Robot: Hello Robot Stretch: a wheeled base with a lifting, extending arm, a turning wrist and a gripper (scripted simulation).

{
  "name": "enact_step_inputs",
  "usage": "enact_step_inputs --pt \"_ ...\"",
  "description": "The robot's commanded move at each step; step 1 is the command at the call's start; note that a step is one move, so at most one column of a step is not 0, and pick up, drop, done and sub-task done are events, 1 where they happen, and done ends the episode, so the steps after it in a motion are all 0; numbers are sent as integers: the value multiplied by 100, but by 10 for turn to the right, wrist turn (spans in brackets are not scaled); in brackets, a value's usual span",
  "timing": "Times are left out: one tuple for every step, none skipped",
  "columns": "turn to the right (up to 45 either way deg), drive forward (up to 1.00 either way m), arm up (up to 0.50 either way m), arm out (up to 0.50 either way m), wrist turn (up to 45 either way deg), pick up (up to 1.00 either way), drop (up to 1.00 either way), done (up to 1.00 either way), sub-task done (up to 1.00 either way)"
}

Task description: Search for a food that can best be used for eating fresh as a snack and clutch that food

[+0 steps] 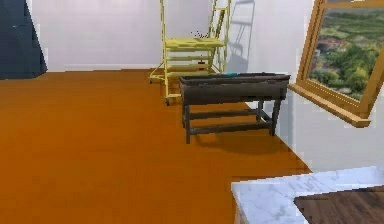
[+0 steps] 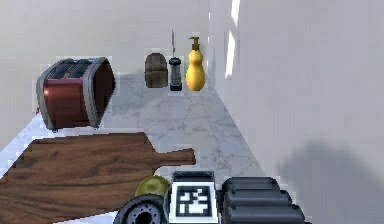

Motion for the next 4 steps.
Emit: enact_step_inputs --pt "0 0 0 0 450 0 0 0 0" --pt "0 0 0 0 450 0 0 0 0" --pt "0 0 0 0 450 0 0 0 0" --pt "0 0 0 0 270 0 0 0 0"
